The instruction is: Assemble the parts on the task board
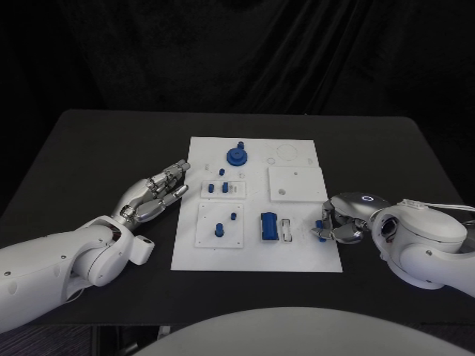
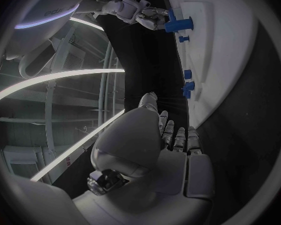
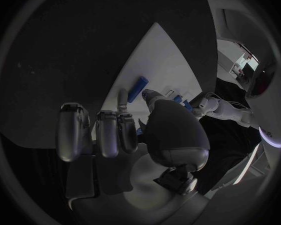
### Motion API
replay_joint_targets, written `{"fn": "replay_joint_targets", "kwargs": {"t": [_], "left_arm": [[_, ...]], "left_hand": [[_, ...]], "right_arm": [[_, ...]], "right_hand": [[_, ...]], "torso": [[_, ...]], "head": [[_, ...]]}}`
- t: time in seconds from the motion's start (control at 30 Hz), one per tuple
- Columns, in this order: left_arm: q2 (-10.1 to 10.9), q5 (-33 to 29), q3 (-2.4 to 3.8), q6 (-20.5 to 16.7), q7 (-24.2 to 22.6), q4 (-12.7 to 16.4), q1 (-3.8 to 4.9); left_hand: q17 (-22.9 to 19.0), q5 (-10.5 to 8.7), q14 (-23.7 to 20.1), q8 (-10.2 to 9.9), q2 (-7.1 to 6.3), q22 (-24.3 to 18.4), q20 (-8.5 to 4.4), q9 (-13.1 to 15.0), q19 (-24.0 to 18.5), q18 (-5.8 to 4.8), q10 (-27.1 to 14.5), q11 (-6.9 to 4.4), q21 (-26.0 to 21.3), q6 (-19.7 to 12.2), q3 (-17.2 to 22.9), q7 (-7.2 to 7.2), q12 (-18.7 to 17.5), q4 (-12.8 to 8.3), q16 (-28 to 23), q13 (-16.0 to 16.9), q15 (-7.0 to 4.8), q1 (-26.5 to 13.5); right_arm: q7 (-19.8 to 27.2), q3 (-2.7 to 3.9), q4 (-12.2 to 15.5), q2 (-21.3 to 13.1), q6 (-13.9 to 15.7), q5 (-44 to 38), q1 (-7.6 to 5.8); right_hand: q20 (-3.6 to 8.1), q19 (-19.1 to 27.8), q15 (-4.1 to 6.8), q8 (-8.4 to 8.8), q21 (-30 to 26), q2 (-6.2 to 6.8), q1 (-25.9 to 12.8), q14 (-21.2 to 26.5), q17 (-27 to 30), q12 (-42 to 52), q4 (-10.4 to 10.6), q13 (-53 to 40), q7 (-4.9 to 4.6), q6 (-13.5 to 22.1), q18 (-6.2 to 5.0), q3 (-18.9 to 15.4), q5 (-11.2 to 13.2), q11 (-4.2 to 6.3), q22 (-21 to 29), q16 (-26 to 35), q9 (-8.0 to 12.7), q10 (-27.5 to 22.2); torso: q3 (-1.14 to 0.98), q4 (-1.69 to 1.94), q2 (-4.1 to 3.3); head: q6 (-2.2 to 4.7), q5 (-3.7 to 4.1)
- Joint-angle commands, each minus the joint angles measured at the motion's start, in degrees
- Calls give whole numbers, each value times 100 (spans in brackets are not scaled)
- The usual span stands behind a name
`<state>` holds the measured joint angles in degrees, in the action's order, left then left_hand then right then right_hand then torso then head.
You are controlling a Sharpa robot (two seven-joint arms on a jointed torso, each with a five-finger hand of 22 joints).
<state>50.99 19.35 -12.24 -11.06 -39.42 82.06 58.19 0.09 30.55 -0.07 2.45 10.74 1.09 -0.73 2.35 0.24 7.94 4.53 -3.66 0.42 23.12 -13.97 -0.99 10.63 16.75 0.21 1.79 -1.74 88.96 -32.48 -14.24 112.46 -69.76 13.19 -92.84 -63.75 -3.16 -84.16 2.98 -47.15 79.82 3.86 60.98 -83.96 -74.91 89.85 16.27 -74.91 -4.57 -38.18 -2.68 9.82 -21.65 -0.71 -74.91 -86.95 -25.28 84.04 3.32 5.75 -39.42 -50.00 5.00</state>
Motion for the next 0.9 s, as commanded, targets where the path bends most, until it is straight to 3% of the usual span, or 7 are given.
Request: {"fn": "replay_joint_targets", "kwargs": {"t": [0.03,0.2,0.27,0.37,0.4,0.63,0.9], "left_arm": [[-11,51,3,135,-1204,-4,-8],[-10,52,3,225,-1121,-22,-11],[-11,52,3,249,-1100,-29,-11],[-13,52,3,283,-1070,-35,-13],[-14,52,3,293,-1061,-37,-14],[-22,52,3,348,-1014,-60,-21],[-41,52,3,397,-963,-83,-27]], "left_hand": [[-9,49,7,-22,16,-5,74,-6,-2,-40,2,66,-15,-74,34,10,-31,-11,-21,-8,-185,87],[-9,93,7,-27,19,-5,175,-9,-1,-19,-14,134,-15,-141,60,55,-58,-19,-21,-11,-104,148],[-9,108,7,-28,26,-6,221,-11,0,-14,-21,175,-15,-175,74,84,-66,-18,-21,-11,-59,173],[-9,109,7,-27,36,-5,249,-11,0,-13,-21,201,-15,-182,86,103,-63,-19,-21,-10,-32,188],[-9,109,7,-27,36,-5,249,-11,0,-13,-21,201,-15,-182,86,103,-63,-19,-21,-10,-32,188],[-9,104,7,-29,51,-4,301,-12,1,-12,-27,245,-14,-214,108,133,-71,-21,-21,-10,18,214],[-9,100,7,-31,63,1,363,-15,3,-7,-43,289,-12,-251,127,170,-88,-23,-21,-13,73,236]], "right_arm": [[-144,-5,-13,22,50,-113,42],[-117,-5,-54,76,72,-116,122],[-106,-5,-70,98,104,-117,144],[-90,-4,-82,130,203,-117,168],[-84,-4,-82,136,251,-117,174],[48,-2,-26,103,776,542,188],[498,2,130,-7,1391,2624,130]], "right_hand": [[42,-173,54,24,-38,-18,-63,-438,-631,15,29,-1509,10,-35,8,7,36,44,-1167,19,-2,596],[52,-166,62,104,-51,-20,54,-435,-613,15,-21,-1509,15,-48,5,92,-225,50,-1162,27,-65,596],[76,-150,106,212,-82,3,540,-422,-556,15,-321,-1509,53,-28,-5,372,-1060,83,-1152,50,-72,596],[79,-143,90,343,-96,51,691,-419,-534,15,-447,-1509,34,-104,-5,529,-1459,77,-1147,61,-66,596],[87,-136,91,440,-111,48,963,-412,-505,15,-677,-1509,21,-143,-9,738,-1753,70,-1143,74,-43,596],[66,-151,70,777,-72,123,1081,-408,-457,15,-1119,-1509,-4,-509,0,1434,-1510,49,-1156,93,-36,596],[62,-127,65,854,-133,148,979,-391,-356,15,-1175,-1509,-11,-560,-15,1555,-1561,44,-1136,131,-62,596]], "torso": [[-4,-6,3],[-6,3,4],[-7,1,3],[-9,-3,5],[-9,0,4],[-8,10,-1],[-11,10,-3]], "head": [[0,-6],[0,-7],[0,-15],[0,-25],[0,-22],[0,-18],[0,-34]]}}
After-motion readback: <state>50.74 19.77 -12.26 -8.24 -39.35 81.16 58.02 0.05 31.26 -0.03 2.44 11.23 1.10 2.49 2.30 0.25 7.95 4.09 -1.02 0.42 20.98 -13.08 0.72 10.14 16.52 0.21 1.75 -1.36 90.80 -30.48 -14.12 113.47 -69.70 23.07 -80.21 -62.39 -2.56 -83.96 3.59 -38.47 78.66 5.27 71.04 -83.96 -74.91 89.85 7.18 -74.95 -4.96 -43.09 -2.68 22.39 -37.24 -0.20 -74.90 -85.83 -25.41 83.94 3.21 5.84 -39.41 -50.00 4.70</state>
